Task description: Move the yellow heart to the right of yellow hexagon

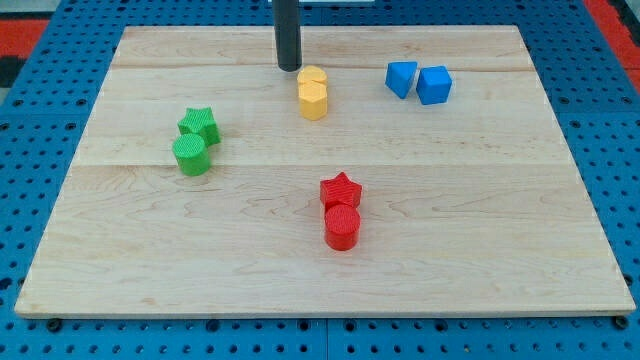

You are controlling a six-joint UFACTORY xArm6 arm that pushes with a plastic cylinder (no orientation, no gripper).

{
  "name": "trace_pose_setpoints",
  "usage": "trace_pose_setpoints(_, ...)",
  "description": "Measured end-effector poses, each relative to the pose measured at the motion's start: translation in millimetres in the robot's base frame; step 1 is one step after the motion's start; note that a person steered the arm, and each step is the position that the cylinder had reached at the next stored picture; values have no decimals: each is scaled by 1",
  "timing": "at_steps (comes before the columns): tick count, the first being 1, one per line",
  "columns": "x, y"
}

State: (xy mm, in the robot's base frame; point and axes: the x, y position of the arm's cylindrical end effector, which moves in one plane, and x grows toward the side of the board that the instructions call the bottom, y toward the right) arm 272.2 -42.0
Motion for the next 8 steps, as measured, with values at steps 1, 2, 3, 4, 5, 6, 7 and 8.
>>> trace_pose_setpoints(1, 4, 18)
trace_pose_setpoints(2, 4, 22)
trace_pose_setpoints(3, 16, 45)
trace_pose_setpoints(4, 48, 84)
trace_pose_setpoints(5, 81, 86)
trace_pose_setpoints(6, 100, 106)
trace_pose_setpoints(7, 105, 163)
trace_pose_setpoints(8, 100, 211)
